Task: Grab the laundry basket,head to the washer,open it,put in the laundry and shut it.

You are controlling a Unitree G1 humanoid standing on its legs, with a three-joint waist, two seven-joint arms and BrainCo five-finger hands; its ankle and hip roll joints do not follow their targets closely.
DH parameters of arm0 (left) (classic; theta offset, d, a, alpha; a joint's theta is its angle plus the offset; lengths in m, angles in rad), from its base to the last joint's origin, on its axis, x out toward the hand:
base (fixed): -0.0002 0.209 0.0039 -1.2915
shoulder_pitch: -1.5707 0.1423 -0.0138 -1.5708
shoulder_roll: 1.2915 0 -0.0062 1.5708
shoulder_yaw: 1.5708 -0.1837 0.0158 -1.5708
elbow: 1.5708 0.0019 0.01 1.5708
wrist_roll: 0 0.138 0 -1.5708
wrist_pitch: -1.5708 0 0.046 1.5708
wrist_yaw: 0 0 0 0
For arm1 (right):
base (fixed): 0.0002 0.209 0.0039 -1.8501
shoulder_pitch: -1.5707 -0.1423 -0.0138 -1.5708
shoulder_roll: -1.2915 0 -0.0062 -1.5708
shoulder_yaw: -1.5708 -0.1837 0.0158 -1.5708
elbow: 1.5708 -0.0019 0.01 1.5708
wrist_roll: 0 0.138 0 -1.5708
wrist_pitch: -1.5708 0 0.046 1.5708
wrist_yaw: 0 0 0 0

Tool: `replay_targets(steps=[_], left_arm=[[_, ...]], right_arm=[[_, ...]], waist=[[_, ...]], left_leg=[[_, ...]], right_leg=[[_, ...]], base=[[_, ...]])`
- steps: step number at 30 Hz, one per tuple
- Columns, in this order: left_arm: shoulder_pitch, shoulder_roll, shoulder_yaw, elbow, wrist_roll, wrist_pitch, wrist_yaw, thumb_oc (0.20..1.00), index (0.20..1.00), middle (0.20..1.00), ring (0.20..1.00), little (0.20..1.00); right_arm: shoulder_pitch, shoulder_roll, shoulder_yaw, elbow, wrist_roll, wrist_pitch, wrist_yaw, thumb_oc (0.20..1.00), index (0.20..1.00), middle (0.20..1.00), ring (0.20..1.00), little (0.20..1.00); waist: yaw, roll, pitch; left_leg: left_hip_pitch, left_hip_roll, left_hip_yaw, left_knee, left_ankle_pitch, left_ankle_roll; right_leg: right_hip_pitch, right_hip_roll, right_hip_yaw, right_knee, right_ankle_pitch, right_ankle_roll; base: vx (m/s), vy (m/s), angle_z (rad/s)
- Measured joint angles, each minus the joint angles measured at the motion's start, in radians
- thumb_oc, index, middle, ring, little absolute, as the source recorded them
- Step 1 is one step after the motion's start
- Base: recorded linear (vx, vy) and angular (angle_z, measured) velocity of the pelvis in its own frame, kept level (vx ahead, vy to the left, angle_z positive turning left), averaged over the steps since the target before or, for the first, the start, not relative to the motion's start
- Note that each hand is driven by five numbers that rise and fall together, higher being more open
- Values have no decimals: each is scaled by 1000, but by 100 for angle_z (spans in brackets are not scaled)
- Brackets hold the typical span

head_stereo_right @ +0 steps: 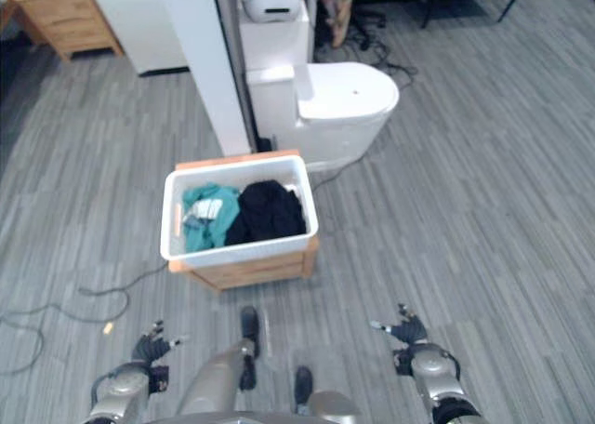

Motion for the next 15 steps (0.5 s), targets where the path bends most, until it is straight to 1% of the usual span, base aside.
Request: replay_targets(steps=[1,2,3,4,5,6,8,9,10,11,12,13,15], left_arm=[[-10,2,5,28,3,6,1,1000,1000,1000,1000,1000],[-7,5,5,25,5,11,1,1000,1000,1000,1000,1000],[-7,6,4,24,8,12,1,1000,1000,1000,1000,1000],[-25,20,-1,19,24,14,1,1000,1000,1000,1000,1000],[-52,36,-2,-1,29,12,2,1000,1000,1000,1000,1000],[-64,46,-2,-7,29,13,3,1000,1000,1000,1000,1000],[-69,59,-2,-11,29,13,4,1000,1000,1000,1000,1000],[-69,66,-1,-23,29,11,4,1000,1000,1000,1000,1000],[-67,71,-2,-36,28,10,5,1000,1000,1000,1000,1000],[-63,76,0,-47,27,9,6,1000,1000,1000,1000,1000],[-49,78,1,-68,26,9,7,1000,1000,1000,1000,1000],[-14,78,8,-126,24,10,7,1000,1000,1000,1000,1000],[55,76,30,-220,20,2,6,1000,1000,1000,1000,1000]], right_arm=[[11,6,2,1,-8,5,0,1000,1000,1000,1000,1000],[17,9,9,-4,-8,5,2,1000,1000,1000,1000,1000],[18,10,11,-9,-8,5,2,1000,1000,1000,1000,1000],[19,13,15,-27,-8,4,2,1000,1000,1000,1000,1000],[7,15,19,-45,-9,4,3,1000,1000,1000,1000,1000],[-11,22,21,-43,-11,5,3,1000,1000,1000,1000,1000],[-38,35,22,-56,-16,3,4,1000,1000,1000,1000,1000],[-43,36,23,-75,-31,2,3,1000,1000,1000,1000,1000],[-44,36,25,-86,-37,-1,2,1000,1000,1000,1000,1000],[-49,36,25,-92,-46,-2,2,1000,1000,1000,1000,1000],[-49,34,24,-104,-49,-1,1,1000,1000,1000,1000,1000],[-22,28,22,-137,-51,2,0,1000,1000,1000,1000,1000],[6,11,19,-197,-75,5,-3,1000,1000,1000,1000,1000]], waist=[[2,-7,-2],[3,-13,-6],[3,-13,-6],[2,-27,-12],[5,-28,-12],[11,-30,-11],[23,-30,-12],[27,-30,-12],[28,-31,-14],[33,-36,-17],[30,-35,-17],[28,-35,-23],[37,-34,-31]], left_leg=[[24,-11,12,-19,19,14],[51,-24,27,-36,15,23],[57,-28,26,-42,28,28],[69,-61,31,-51,16,61],[80,-81,32,-65,20,76],[91,-80,41,-69,14,85],[120,-78,50,-88,9,78],[127,-74,53,-89,-2,63],[129,-72,52,-88,-11,57],[124,-72,53,-91,-14,57],[126,-73,45,-94,-16,57],[128,-74,27,-93,-19,56],[132,-68,25,-92,-18,44]], right_leg=[[1,-15,10,34,-27,27],[-19,-34,13,91,-50,52],[-30,-40,12,108,-68,57],[-61,-75,7,163,-96,65],[-116,-100,9,264,-134,89],[-141,-110,4,296,-136,92],[-191,-113,2,346,-136,92],[-227,-114,4,354,-135,92],[-260,-113,2,346,-134,94],[-302,-113,-5,347,-130,100],[-327,-109,-21,338,-115,115],[-319,-108,-19,323,-100,112],[-297,-102,-27,274,-60,101]], base=[[88,107,-39],[77,135,-26],[77,135,-20],[71,134,-4],[37,56,-8],[41,41,-18],[8,-22,-23],[15,-40,-3],[37,-65,4],[59,-67,20],[61,-72,36],[62,-74,40],[55,-87,12]])
